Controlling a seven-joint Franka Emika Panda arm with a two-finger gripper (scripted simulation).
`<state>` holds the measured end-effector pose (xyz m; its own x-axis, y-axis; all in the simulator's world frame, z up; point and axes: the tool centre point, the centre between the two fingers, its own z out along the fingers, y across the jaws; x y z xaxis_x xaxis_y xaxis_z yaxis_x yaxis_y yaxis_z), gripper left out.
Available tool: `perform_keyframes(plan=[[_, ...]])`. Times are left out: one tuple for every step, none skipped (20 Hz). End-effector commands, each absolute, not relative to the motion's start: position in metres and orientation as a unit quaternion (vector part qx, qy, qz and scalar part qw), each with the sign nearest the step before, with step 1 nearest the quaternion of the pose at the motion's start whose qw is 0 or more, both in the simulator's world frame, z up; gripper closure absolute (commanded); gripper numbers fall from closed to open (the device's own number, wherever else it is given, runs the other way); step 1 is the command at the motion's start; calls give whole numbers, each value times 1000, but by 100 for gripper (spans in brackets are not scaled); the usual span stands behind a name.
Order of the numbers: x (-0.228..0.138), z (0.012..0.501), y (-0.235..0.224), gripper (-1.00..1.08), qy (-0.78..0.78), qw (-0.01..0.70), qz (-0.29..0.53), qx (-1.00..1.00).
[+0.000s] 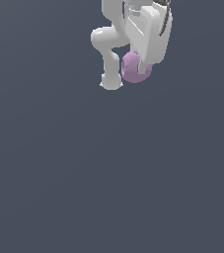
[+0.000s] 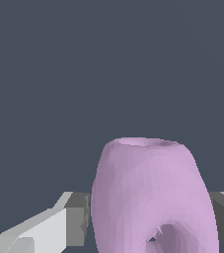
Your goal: Pick up the object and move it to a goal position.
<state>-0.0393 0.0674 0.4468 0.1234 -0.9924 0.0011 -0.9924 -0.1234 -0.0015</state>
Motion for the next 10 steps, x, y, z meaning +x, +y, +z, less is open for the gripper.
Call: perform_keyframes(plan=[[-41,460,73,108,662,0,0,-749],[-41,464,74,108,662,0,0,-749],[-42,468,76,108,662,0,0,-750],[-42,471,77,108,662,0,0,-750],[-42,473,78,108,662,0,0,-750],[-42,475,79,108,662,0,0,-750],[-42,477,79,108,662,0,0,-750],[-42,478,80,108,662,0,0,-750],[-42,478,80,108,662,0,0,-750],[-42,478,80,108,662,0,0,-750]])
